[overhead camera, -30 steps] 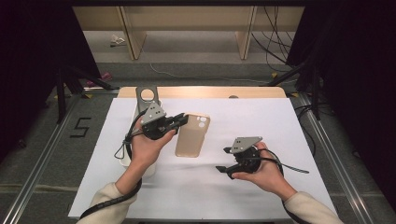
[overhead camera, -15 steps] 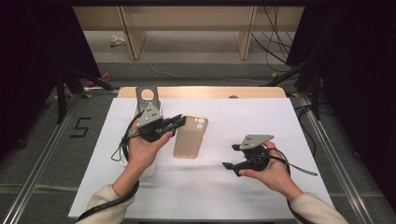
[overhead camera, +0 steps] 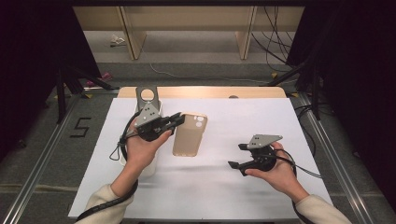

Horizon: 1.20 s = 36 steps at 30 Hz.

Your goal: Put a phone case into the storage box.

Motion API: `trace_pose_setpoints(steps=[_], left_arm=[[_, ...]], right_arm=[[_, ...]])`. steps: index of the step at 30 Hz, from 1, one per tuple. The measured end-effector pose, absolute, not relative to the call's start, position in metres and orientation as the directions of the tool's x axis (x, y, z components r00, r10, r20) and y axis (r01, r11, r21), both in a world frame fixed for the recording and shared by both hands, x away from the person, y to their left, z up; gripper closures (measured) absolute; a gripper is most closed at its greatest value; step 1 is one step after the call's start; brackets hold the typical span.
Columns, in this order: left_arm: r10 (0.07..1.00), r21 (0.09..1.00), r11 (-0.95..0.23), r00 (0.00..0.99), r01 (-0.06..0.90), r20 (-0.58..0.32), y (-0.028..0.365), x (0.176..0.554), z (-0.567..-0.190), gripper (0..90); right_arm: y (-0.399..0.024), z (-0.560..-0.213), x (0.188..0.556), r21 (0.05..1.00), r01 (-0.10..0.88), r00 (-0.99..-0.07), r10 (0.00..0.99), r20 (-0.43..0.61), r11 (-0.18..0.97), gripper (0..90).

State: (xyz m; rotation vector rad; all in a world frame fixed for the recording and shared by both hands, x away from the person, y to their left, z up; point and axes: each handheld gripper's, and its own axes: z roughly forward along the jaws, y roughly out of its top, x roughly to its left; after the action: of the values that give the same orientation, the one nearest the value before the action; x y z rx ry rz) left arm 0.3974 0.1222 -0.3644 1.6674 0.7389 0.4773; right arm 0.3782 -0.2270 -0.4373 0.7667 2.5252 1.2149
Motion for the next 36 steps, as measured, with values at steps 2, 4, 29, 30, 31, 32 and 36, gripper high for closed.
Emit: trace_pose_setpoints(steps=[2, 4, 29, 30, 31, 32, 36], left_arm=[[0.697, 0.971, -0.106, 0.713, 0.213, -0.08, 0.123, 0.397, -0.363, 81.3], [0.696, 0.972, -0.105, 0.714, 0.209, -0.078, 0.124, 0.398, -0.362, 81.3], [0.714, 0.983, -0.075, 0.697, 0.166, -0.063, 0.14, 0.412, -0.338, 81.3], [0.717, 0.983, -0.072, 0.694, 0.167, -0.066, 0.141, 0.412, -0.337, 81.3], [0.718, 0.983, -0.074, 0.693, 0.166, -0.063, 0.143, 0.413, -0.336, 81.3], [0.718, 0.983, -0.076, 0.693, 0.164, -0.06, 0.144, 0.414, -0.336, 81.3], [0.723, 0.984, -0.073, 0.688, 0.162, -0.06, 0.149, 0.416, -0.334, 81.3]], right_arm=[[-0.228, -0.437, 0.378, 0.78, 0.356, -0.834, 0.552, 0.017, 0.515, 22.5], [-0.228, -0.437, 0.378, 0.779, 0.359, -0.832, 0.554, 0.018, 0.514, 22.3], [-0.247, -0.435, 0.374, 0.79, 0.387, -0.803, 0.595, 0.036, 0.474, 20.7], [-0.247, -0.435, 0.373, 0.791, 0.39, -0.802, 0.596, 0.04, 0.472, 20.7], [-0.248, -0.435, 0.373, 0.791, 0.389, -0.801, 0.597, 0.039, 0.472, 20.7], [-0.248, -0.435, 0.373, 0.792, 0.39, -0.801, 0.598, 0.04, 0.47, 20.6], [-0.249, -0.435, 0.373, 0.791, 0.391, -0.8, 0.598, 0.04, 0.471, 20.6]])
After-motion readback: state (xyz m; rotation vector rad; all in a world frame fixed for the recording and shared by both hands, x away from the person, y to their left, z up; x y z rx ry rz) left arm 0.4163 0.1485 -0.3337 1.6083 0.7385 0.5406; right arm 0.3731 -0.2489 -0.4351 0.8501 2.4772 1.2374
